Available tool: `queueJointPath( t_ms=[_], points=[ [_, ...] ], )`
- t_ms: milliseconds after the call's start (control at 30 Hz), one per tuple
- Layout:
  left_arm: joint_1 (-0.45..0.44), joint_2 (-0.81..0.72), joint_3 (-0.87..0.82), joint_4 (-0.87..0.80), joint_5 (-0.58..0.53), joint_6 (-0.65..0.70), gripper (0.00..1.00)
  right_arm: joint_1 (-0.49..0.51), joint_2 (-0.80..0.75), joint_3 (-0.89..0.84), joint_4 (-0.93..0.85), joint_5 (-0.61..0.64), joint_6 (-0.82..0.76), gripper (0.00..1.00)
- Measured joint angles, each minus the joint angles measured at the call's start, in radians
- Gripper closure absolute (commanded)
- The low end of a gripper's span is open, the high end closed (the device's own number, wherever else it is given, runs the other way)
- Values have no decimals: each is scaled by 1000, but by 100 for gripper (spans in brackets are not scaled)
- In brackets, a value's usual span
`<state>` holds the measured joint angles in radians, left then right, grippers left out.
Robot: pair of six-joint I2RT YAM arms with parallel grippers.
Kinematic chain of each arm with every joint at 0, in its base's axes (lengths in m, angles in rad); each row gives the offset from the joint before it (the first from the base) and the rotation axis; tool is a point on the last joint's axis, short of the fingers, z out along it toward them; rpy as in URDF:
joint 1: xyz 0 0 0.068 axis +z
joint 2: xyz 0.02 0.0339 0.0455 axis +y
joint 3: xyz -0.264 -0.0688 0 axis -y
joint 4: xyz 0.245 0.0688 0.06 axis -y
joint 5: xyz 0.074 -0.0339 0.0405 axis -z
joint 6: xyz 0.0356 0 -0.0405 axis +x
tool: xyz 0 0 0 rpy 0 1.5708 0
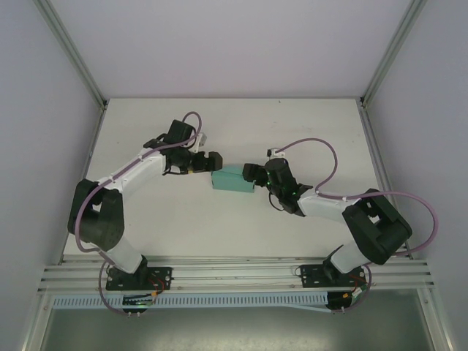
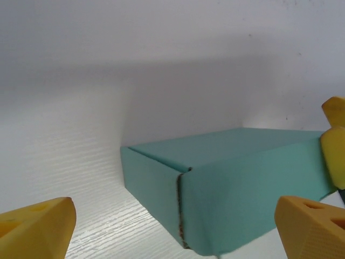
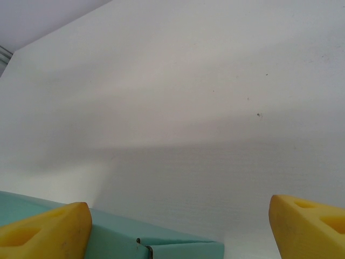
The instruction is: Assemble paper box
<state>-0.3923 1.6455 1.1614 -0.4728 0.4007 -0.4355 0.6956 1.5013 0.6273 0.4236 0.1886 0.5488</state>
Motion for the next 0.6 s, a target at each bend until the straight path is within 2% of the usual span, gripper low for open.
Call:
queueJointPath(
  t_ms=[133, 267, 367, 400, 600],
  points=[
    [37, 15, -66, 79, 98, -20, 26, -3, 13, -2, 19, -7, 0, 16],
    [46, 16, -121, 188, 162, -32, 49, -13, 28, -5, 54, -19, -11, 21],
    [49, 13, -167, 266, 221, -47, 58, -17, 33, -33, 113, -35, -24, 24],
    [53, 10, -186, 296, 244, -54, 59, -22, 34, -45, 140, -47, -31, 27],
    [59, -8, -266, 431, 302, -79, 77, -62, 68, -116, 331, -161, -66, 41]
  ],
)
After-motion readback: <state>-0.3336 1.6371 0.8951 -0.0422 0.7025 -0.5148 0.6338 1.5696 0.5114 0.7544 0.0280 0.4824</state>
